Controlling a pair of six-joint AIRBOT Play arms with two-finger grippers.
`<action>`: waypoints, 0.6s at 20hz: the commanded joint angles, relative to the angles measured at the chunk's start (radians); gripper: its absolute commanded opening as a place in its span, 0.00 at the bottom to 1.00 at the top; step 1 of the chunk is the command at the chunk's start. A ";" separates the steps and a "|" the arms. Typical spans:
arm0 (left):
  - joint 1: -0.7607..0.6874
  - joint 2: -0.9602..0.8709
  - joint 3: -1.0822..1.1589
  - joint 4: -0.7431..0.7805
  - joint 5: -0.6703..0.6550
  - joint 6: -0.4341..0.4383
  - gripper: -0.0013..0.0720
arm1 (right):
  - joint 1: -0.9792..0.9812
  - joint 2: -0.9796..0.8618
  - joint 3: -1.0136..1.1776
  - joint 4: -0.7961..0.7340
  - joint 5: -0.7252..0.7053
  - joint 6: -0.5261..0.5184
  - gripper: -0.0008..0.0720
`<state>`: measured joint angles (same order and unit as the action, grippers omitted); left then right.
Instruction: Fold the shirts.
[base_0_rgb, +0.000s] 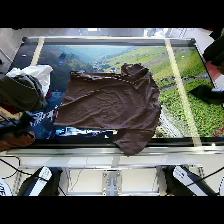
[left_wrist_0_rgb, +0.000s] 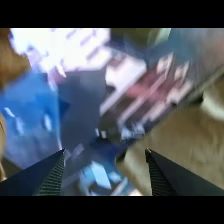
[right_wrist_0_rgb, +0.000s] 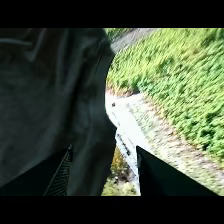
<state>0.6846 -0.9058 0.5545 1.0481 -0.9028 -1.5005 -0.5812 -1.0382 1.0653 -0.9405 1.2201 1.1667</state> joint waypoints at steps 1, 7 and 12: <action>0.034 -0.026 -0.180 -0.183 -0.053 0.113 0.76 | -0.025 0.132 -0.364 0.184 -0.131 -0.071 0.61; 0.034 -0.191 -0.180 -0.426 -0.047 0.317 0.69 | -0.025 0.159 -0.415 0.251 -0.114 -0.091 0.61; -0.058 -0.284 -0.177 -0.571 0.038 0.410 0.67 | -0.025 0.159 -0.415 0.301 -0.107 -0.105 0.61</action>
<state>0.6800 -1.1385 0.3798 0.5686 -0.9348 -1.1595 -0.6056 -0.8837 0.6594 -0.6781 1.1080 1.0710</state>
